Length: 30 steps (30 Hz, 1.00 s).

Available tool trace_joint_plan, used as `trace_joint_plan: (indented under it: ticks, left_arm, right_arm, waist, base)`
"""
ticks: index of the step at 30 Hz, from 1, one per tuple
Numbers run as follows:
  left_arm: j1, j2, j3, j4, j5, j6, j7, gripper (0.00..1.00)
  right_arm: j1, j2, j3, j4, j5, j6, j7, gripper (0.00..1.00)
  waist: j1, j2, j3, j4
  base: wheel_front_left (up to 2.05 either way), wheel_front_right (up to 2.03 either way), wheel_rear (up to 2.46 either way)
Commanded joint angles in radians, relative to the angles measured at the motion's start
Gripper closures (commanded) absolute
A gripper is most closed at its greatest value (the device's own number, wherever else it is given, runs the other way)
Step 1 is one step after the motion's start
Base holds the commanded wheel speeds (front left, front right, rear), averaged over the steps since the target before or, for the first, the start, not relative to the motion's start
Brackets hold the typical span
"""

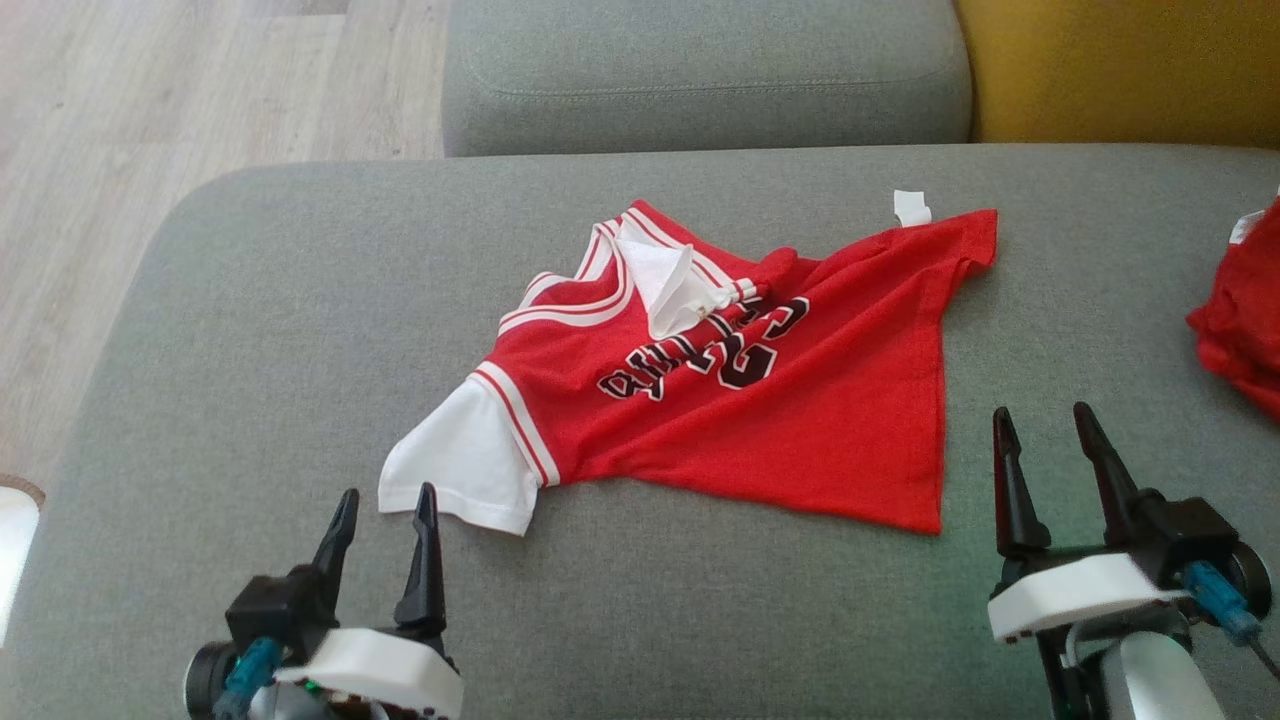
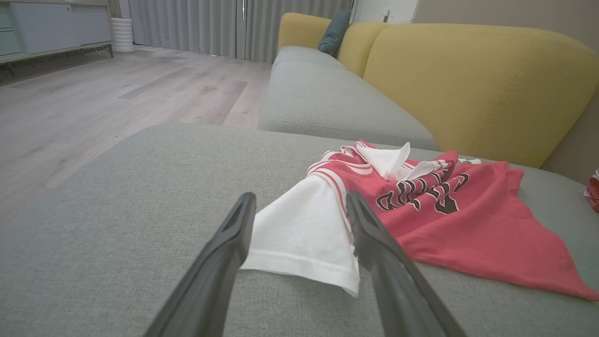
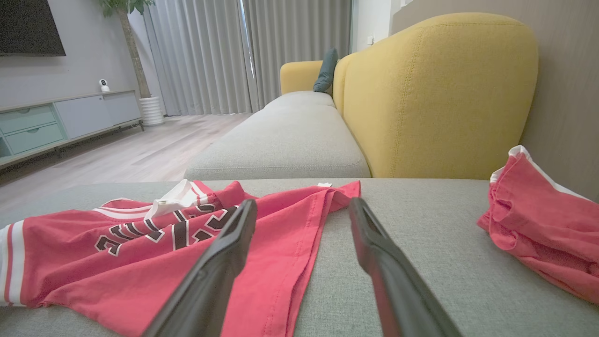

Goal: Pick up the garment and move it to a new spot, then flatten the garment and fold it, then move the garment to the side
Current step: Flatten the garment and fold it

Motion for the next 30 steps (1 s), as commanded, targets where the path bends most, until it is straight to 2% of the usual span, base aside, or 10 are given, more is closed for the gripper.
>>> trace_joint_plan:
  ticks: [1, 14, 30]
  left_arm:
    - [-0.032, -0.002, 0.043, -0.029, 0.007, -0.004, -0.012, 0.0]
    - [-0.037, -0.024, 0.069, -0.014, 0.032, -0.029, -0.012, 0.0]
    - [-0.078, -0.036, 0.078, -0.013, 0.034, -0.041, -0.012, 0.0]
  right_arm:
    - [-0.028, -0.006, 0.028, -0.027, 0.009, 0.007, -0.012, 0.0]
    - [-0.03, -0.006, 0.036, -0.022, 0.007, 0.007, -0.01, 0.0]
    - [-0.052, -0.006, 0.046, 0.145, 0.065, 0.007, 0.144, 0.0]
  waist:
    - [0.0, 0.0, 0.001, -0.001]
    - [0.0, 0.0, 0.01, 0.002]
    - [0.0, 0.0, 0.107, 0.025]
  base:
    - [0.0, 0.0, 0.0]
    - [0.0, 0.0, 0.0]
    - [0.0, 0.0, 0.0]
